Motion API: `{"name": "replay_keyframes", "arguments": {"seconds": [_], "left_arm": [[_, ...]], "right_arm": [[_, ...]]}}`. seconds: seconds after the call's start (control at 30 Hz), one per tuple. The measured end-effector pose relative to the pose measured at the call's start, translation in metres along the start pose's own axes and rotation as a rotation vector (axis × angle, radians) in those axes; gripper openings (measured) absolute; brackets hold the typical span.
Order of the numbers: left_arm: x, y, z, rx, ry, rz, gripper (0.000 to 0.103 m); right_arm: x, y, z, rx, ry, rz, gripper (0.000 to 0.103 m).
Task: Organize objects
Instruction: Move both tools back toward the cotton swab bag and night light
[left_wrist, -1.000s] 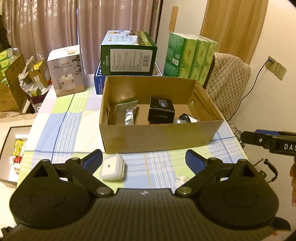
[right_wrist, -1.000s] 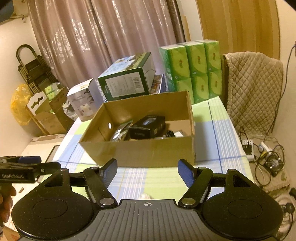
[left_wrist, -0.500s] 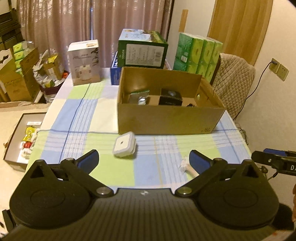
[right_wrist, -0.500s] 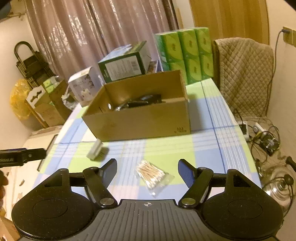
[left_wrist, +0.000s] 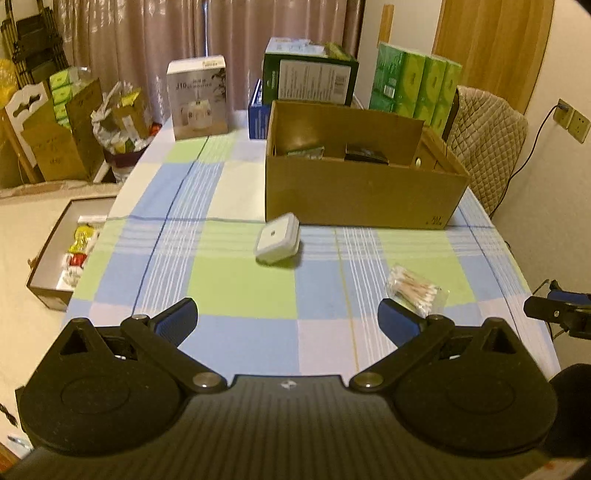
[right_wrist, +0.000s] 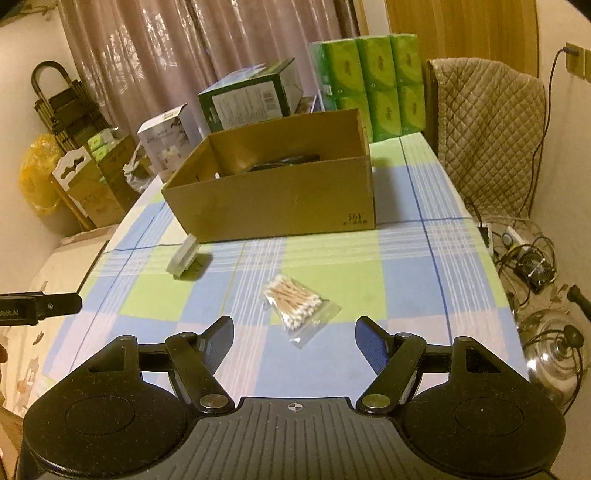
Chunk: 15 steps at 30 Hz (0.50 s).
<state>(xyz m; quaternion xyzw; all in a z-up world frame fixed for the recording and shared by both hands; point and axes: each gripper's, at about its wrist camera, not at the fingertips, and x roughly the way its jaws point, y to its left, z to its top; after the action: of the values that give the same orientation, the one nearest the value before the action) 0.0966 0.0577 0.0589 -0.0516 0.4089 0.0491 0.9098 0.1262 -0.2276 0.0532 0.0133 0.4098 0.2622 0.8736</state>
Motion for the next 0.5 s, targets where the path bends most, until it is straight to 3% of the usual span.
{"name": "replay_keyframes", "arguments": {"seconds": [0.5], "left_arm": [[0.0069,-0.0023,-0.0091,-0.003,0.043,-0.005,0.102]], "right_arm": [[0.0022,0.0000,0.0011,0.008,0.005,0.007,0.070]]}}
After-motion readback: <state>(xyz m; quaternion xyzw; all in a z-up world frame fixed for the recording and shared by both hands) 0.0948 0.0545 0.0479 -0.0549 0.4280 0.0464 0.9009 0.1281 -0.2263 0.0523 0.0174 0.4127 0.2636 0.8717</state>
